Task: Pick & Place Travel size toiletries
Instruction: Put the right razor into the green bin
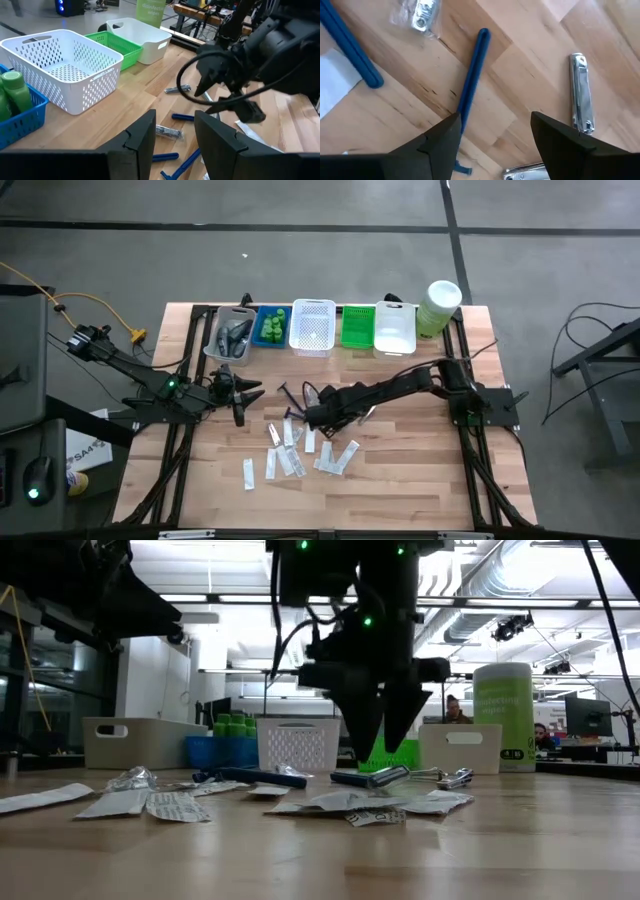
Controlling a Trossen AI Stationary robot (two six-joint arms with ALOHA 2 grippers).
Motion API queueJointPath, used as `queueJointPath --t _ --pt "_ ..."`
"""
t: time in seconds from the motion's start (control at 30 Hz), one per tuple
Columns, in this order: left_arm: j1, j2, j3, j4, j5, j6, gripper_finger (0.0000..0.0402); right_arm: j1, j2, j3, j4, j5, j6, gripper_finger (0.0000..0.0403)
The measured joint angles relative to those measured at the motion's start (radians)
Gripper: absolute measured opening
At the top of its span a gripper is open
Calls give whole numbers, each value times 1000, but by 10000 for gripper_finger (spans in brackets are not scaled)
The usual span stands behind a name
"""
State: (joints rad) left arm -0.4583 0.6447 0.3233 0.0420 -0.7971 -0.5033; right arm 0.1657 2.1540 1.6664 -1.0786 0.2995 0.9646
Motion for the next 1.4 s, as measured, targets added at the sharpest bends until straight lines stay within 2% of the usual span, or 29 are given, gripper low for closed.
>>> queueJointPath --t 0.27,0.43,0.7,0.93,1.13,1.4 --pt "0 0 0 1 0 0 136 31 3 -4 16 -24 8 234" --pt "0 0 0 0 2 -1 136 44 2 -63 48 -18 53 234" --pt "0 0 0 0 3 -1 136 25 2 -85 116 -52 25 231" --pt "0 0 0 -8 4 -3 136 23 2 -89 133 -101 -14 184" --pt "0 0 0 -10 4 -3 136 23 -7 -156 212 -152 -23 137" --pt "0 0 0 -16 4 -6 136 21 -5 -185 242 -158 -38 100"
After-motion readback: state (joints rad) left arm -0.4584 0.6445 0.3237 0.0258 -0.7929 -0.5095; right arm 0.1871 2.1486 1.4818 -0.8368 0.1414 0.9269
